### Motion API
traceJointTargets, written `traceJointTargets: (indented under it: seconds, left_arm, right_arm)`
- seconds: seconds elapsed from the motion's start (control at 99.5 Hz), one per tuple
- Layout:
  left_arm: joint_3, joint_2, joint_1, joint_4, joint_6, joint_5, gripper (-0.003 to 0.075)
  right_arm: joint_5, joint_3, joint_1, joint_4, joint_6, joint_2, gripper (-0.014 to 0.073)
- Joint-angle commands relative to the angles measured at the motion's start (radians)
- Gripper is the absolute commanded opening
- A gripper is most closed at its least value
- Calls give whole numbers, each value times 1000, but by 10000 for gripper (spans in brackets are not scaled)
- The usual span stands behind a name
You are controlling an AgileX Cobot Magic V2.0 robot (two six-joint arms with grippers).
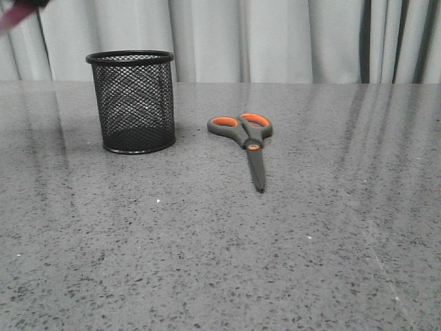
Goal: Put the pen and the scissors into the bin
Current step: 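Carry the marker over the mesh cup and drop it in with left gripper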
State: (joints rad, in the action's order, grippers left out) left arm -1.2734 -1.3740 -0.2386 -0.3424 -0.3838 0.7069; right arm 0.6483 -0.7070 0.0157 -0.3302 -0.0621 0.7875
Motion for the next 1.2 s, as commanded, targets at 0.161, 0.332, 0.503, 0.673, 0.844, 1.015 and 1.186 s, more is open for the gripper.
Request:
traceJointTargets:
  seconds: [0.161,0.332,0.503,0.673,0.844,1.015,1.186]
  left_arm:
    - [-35,25,-163,-140,-84,-287,-22]
    - [-35,-43,-218,-140,-84,-393,-22]
    - [-35,-105,-227,-140,-84,-375,-22]
    - [-35,-154,-227,-140,-84,-370,-22]
    - [-35,-187,-227,-140,-84,-325,-22]
    - [-35,-189,-225,-134,-84,-320,-21]
    - [-35,-189,-203,-130,-84,-294,-20]
  right_arm:
    - [-51,-36,-5,-9,-14,0,443]
    - [-51,-36,-5,-9,-14,0,443]
    - [-50,-36,-5,-9,-14,0,443]
    - [-47,-36,-5,-9,-14,0,443]
    - [-47,-36,-5,-9,-14,0,443]
    - [-47,-36,-5,-9,-14,0,443]
    - [-45,-36,-5,-9,-14,0,443]
